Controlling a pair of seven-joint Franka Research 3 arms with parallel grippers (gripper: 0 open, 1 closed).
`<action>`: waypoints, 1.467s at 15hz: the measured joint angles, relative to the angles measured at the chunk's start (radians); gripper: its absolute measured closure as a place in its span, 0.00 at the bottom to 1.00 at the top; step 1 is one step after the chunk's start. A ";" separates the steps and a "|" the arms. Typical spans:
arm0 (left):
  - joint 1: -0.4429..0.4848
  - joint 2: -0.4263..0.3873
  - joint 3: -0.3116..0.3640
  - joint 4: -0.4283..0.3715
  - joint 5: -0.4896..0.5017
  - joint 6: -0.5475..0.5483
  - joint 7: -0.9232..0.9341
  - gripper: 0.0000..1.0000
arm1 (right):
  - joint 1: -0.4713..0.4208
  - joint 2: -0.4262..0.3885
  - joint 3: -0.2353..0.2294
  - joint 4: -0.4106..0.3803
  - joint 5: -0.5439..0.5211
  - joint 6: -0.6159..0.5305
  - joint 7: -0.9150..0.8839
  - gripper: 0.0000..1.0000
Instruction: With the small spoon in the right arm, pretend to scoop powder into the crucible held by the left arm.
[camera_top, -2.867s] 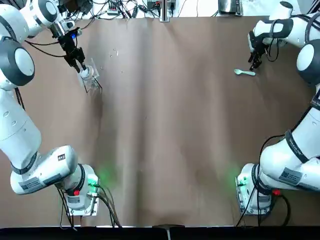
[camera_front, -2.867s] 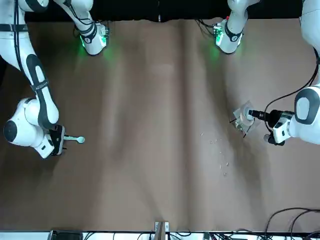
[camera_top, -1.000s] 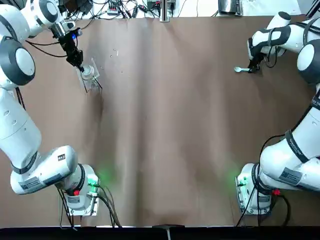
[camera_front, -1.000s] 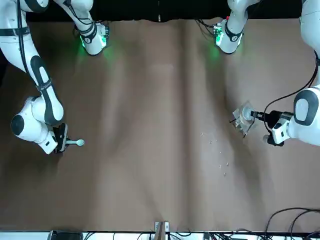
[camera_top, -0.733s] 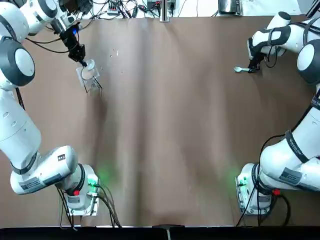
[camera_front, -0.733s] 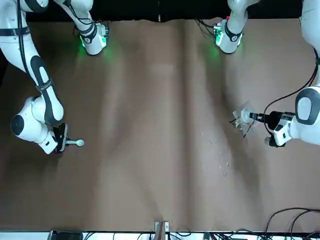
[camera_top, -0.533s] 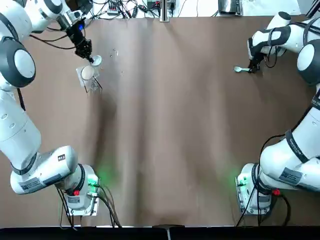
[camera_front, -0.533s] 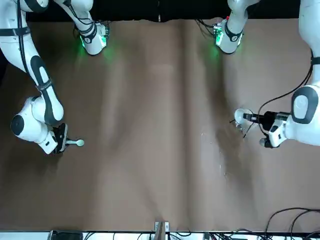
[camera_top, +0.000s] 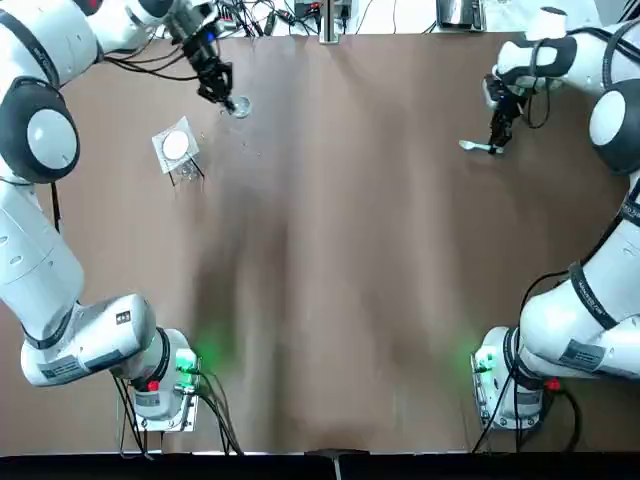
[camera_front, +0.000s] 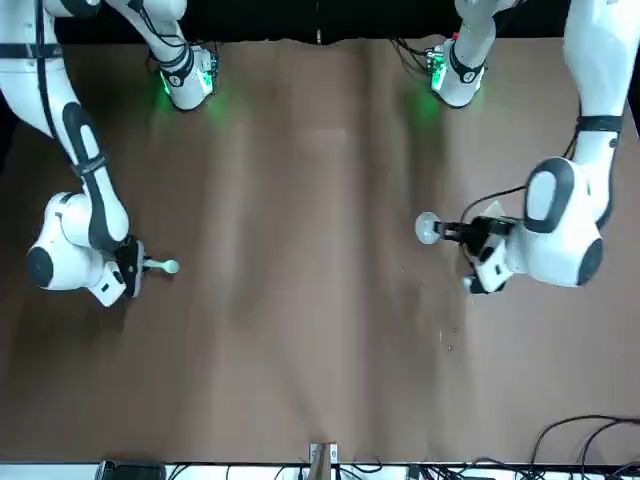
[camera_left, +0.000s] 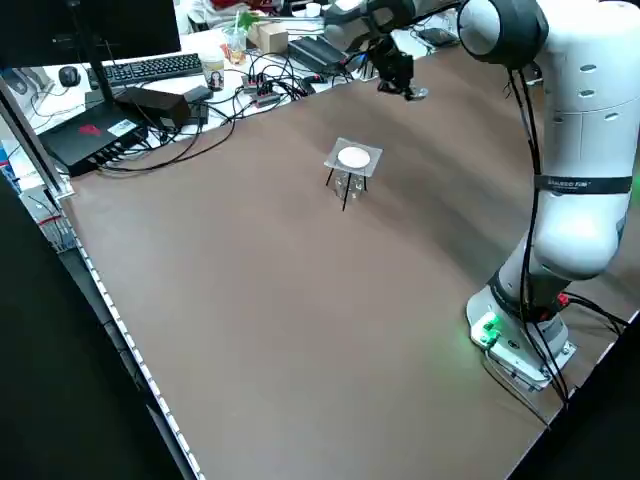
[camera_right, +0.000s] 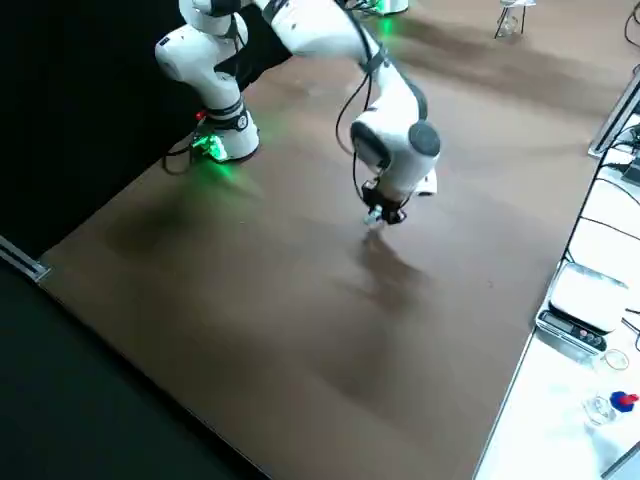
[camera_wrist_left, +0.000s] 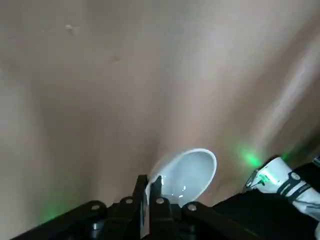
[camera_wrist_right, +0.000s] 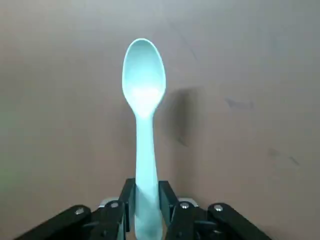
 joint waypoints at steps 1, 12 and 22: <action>-0.016 0.000 -0.023 0.000 0.000 0.026 -0.042 0.95 | 0.038 -0.012 0.003 0.000 0.003 -0.030 0.070 0.75; -0.164 0.012 -0.039 0.006 -0.008 0.176 -0.231 0.95 | 0.413 -0.029 0.037 -0.002 0.224 -0.130 0.771 0.75; -0.164 0.026 -0.031 0.006 -0.008 0.187 -0.231 0.95 | 0.563 -0.019 0.040 -0.004 0.450 -0.127 1.022 0.75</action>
